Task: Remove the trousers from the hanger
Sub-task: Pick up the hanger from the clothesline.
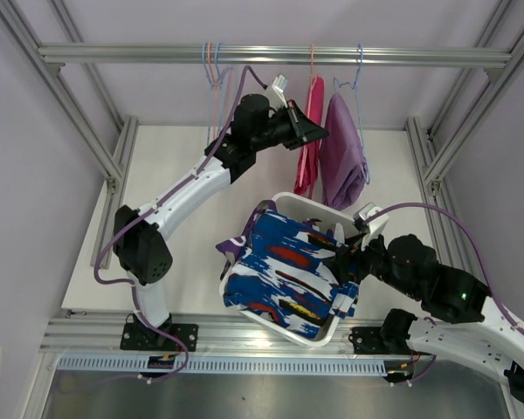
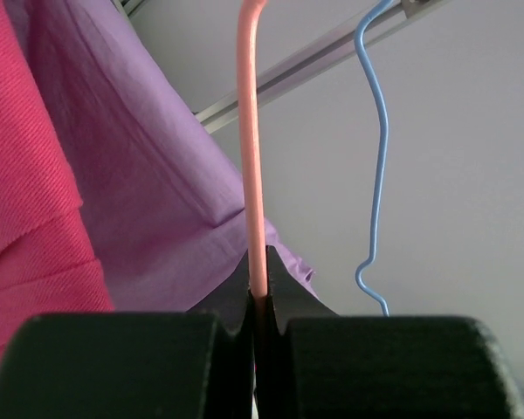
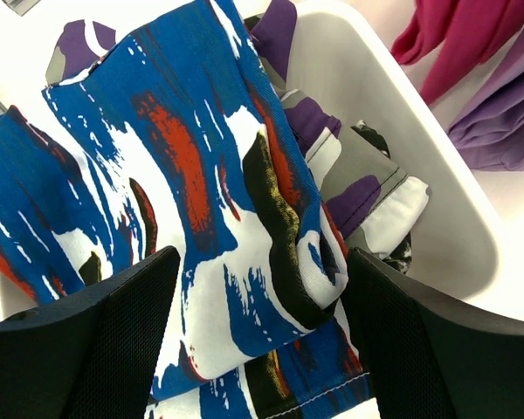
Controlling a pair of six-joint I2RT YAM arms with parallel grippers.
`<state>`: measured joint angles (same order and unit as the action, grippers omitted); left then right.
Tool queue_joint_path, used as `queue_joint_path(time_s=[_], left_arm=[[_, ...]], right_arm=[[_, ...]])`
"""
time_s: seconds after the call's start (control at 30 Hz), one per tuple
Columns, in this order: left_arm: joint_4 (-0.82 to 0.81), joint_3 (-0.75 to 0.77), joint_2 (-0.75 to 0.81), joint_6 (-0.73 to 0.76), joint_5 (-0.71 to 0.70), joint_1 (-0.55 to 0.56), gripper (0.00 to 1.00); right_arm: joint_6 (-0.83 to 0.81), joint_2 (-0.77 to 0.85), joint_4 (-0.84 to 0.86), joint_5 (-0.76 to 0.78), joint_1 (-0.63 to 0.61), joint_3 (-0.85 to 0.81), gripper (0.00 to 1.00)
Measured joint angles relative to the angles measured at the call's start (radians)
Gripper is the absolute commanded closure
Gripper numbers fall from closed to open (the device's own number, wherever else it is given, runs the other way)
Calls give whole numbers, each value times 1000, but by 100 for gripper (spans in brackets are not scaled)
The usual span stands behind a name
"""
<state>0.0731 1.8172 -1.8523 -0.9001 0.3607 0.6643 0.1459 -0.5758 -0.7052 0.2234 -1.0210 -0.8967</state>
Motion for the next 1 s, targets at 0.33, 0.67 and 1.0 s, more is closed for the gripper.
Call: queue_joint_path(time_s=[0.33, 0.67, 1.0], left_arm=[[126, 99, -6, 7, -10, 3, 100], [185, 143, -9, 19, -74, -3, 99], [234, 163, 0, 90, -153, -2, 100]], right_arm=[[0, 12, 1, 0, 0, 14, 18], [0, 12, 2, 0, 0, 16, 18], [0, 12, 3, 0, 0, 16, 18]])
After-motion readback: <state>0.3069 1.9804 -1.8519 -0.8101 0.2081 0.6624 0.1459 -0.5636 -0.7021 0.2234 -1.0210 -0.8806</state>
